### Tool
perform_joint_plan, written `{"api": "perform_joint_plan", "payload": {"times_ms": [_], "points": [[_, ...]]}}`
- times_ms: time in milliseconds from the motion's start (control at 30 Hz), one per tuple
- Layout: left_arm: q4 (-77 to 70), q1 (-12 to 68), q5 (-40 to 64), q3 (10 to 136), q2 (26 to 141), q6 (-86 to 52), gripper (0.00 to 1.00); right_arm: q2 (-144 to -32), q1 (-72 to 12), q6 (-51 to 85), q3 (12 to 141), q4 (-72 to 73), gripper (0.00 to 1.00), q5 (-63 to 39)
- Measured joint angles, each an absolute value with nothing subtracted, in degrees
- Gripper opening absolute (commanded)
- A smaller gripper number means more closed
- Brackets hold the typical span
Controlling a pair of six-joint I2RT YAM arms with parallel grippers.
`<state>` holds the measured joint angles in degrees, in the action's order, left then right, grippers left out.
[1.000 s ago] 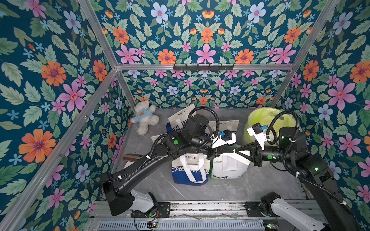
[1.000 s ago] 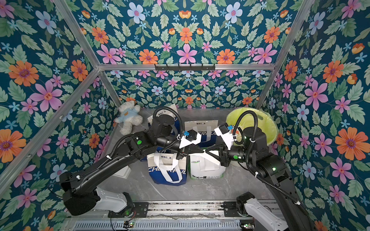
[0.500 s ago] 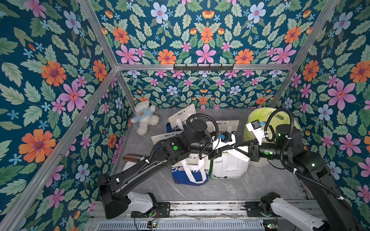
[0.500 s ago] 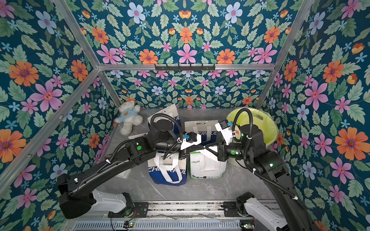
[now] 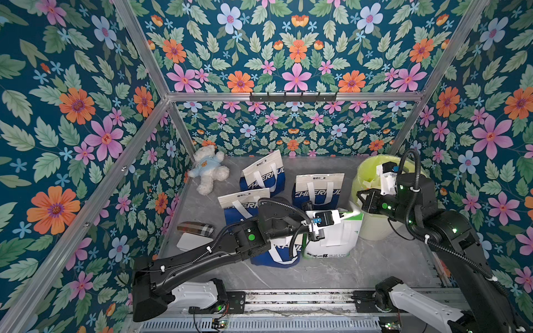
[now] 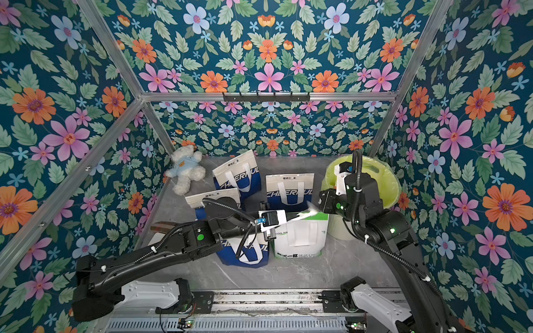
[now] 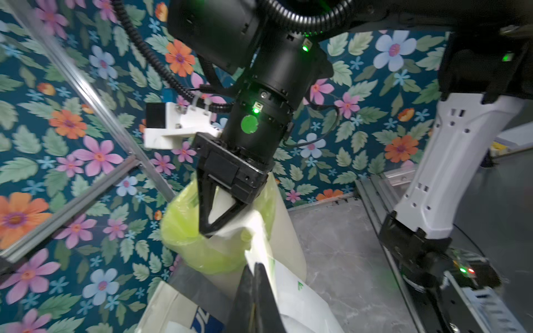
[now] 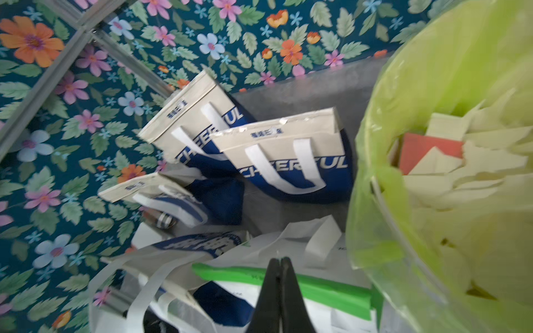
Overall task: Shred takeout receipts and throw away
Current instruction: Shred the takeout receipt, then place the takeout receipt in the trash bin.
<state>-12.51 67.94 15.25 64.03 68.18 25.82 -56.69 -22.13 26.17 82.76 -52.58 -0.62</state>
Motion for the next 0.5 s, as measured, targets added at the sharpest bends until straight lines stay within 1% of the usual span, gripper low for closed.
{"api": "perform_joint_plan", "payload": {"times_ms": [133,233,400,433,467,500], "points": [[-17.76,68.03,11.64,62.96,65.73,25.8,0.0,-58.67,-10.41,23.83,84.79,-52.38,0.0,1.69],[-21.06,68.1,9.28,64.55,66.98,25.63,0.0,-58.59,-3.64,22.57,83.44,-50.5,0.0,2.26],[-21.82,68.1,6.94,72.16,75.18,25.65,0.0,-59.18,-1.63,20.6,77.67,-47.2,0.0,3.55],[-21.63,68.1,6.57,73.93,77.21,25.69,0.0,-59.05,-1.43,20.27,76.23,-46.63,0.1,3.73],[-21.32,68.1,6.22,75.88,79.37,25.76,0.0,-58.94,-1.26,20.08,75.33,-46.46,0.28,3.84],[-20.8,68.1,6.04,78.02,81.62,25.87,0.0,-58.89,-0.91,19.75,74.56,-46.37,0.5,3.75]]}}
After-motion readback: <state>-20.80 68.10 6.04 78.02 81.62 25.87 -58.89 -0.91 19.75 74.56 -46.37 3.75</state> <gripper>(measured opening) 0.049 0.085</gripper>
